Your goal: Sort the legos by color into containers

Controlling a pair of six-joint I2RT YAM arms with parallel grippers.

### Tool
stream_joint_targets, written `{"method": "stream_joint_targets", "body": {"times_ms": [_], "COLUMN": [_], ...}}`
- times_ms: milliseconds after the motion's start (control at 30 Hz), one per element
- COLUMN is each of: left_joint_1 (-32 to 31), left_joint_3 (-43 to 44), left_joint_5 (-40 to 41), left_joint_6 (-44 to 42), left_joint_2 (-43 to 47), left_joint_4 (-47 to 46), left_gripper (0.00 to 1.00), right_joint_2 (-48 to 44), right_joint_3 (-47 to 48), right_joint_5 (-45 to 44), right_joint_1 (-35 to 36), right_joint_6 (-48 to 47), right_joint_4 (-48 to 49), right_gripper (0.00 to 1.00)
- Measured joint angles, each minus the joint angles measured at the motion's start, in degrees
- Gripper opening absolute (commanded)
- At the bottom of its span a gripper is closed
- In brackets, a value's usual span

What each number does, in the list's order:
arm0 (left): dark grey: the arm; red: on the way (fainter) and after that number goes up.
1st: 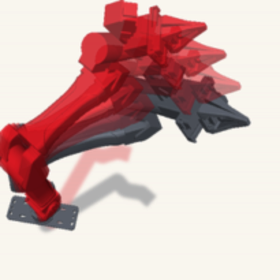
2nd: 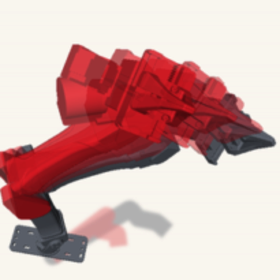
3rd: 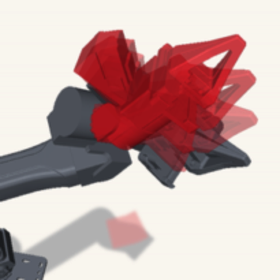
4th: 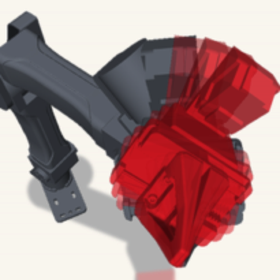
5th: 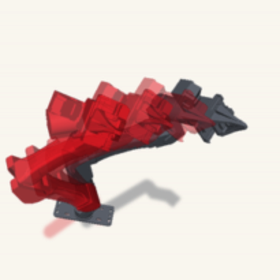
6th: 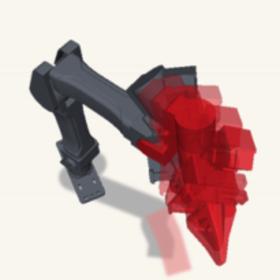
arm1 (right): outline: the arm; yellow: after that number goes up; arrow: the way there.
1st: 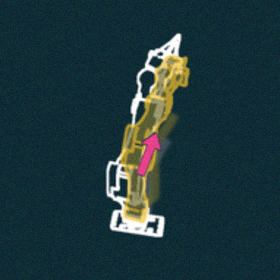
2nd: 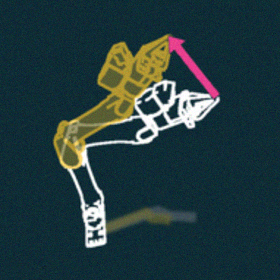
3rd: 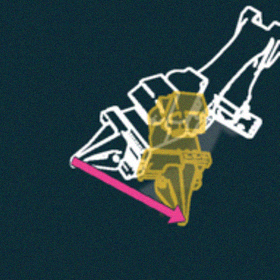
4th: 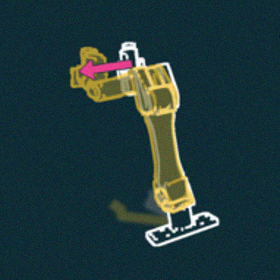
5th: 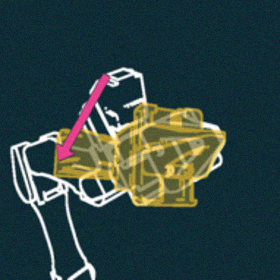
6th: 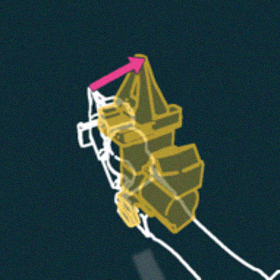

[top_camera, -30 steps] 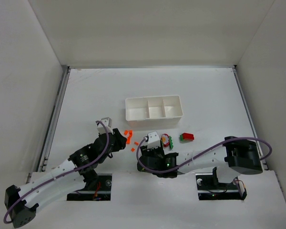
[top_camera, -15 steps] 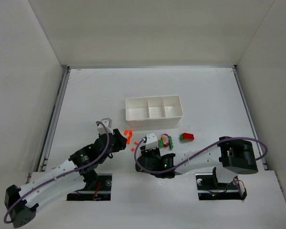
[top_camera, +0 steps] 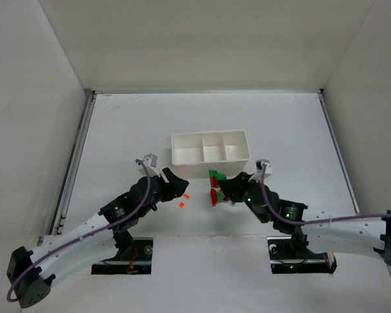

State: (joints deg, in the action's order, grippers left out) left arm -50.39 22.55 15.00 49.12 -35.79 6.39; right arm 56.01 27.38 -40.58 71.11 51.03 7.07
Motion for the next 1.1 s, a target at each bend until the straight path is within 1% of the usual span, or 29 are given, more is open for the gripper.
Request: {"method": "stream_joint_targets", "body": {"times_ms": [100, 200, 267, 400, 500, 700, 867, 1100], "left_joint_1": [-0.4, -1.7, -2.8, -4.0, -4.3, -4.3, -4.0, -1.5], "left_joint_3": [0.1, -0.4, -1.7, -4.5, -5.0, -5.0, -5.0, -5.0], "left_joint_5": [-0.9, -1.4, -1.5, -1.6, -1.8, -2.4, -2.6, -2.8], "left_joint_6": [2.8, 5.6, 8.1, 12.9, 15.4, 17.9, 18.6, 18.8], "left_joint_2": [-1.7, -3.0, -3.4, -5.8, -8.9, -12.2, -13.3, -16.2], "left_joint_4": [-5.7, -13.0, -19.0, -30.1, -36.3, -45.1, -48.5, -51.4], "left_gripper": [0.58, 0.64, 0.66, 0.66, 0.66, 0.66, 0.65, 0.64], "right_joint_2": [-8.3, -13.7, -16.7, -20.4, -20.2, -14.5, -12.1, -9.0], "right_joint_3": [-5.9, -8.6, -9.2, -9.3, -9.3, -9.1, -9.1, -9.1], "right_joint_5": [6.7, 12.9, 16.1, 21.0, 23.9, 28.2, 29.9, 31.5], "right_joint_1": [-7.1, -12.7, -15.0, -18.5, -20.1, -20.3, -20.3, -20.3], "right_joint_6": [2.1, 5.0, 7.0, 11.0, 13.3, 16.4, 18.4, 20.9], "right_joint_4": [5.0, 7.0, 8.0, 10.7, 13.0, 17.1, 20.8, 26.4], "right_gripper": [0.19, 0.19, 0.2, 0.2, 0.2, 0.2, 0.2, 0.2]}}
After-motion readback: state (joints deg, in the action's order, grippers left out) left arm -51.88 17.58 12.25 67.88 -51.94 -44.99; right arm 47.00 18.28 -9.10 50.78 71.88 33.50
